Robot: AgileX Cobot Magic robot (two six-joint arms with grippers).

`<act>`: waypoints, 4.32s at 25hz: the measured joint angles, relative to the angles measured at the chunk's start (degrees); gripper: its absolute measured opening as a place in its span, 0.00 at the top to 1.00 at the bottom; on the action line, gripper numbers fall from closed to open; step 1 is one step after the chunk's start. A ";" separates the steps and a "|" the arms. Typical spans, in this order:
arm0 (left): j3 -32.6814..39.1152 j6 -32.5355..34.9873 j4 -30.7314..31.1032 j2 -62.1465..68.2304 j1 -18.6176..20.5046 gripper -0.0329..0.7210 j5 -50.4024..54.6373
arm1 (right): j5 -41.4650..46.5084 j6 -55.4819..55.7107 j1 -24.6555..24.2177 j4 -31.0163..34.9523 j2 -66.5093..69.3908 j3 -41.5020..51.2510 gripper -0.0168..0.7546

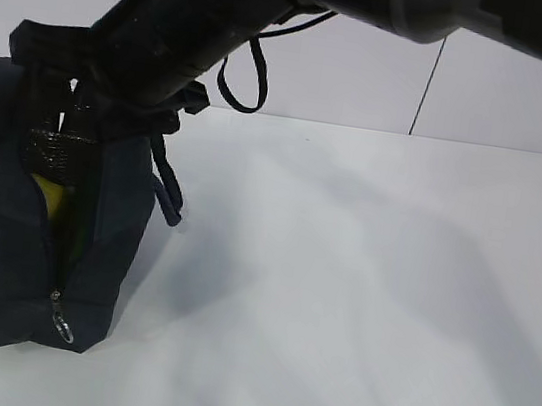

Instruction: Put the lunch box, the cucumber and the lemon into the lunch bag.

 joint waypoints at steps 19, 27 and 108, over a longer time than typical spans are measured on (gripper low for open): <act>0.00 0.00 0.00 0.00 0.00 0.95 0.00 | 17.59 6.76 -1.79 -20.08 -0.12 -8.32 0.24; 0.00 0.00 0.00 0.00 0.00 0.95 0.08 | 17.59 1.55 -5.87 -9.35 -0.12 -3.37 0.24; -20.57 2.87 -9.39 20.32 -26.38 0.95 0.70 | 2.01 1.51 -19.23 -14.66 -18.28 22.25 0.95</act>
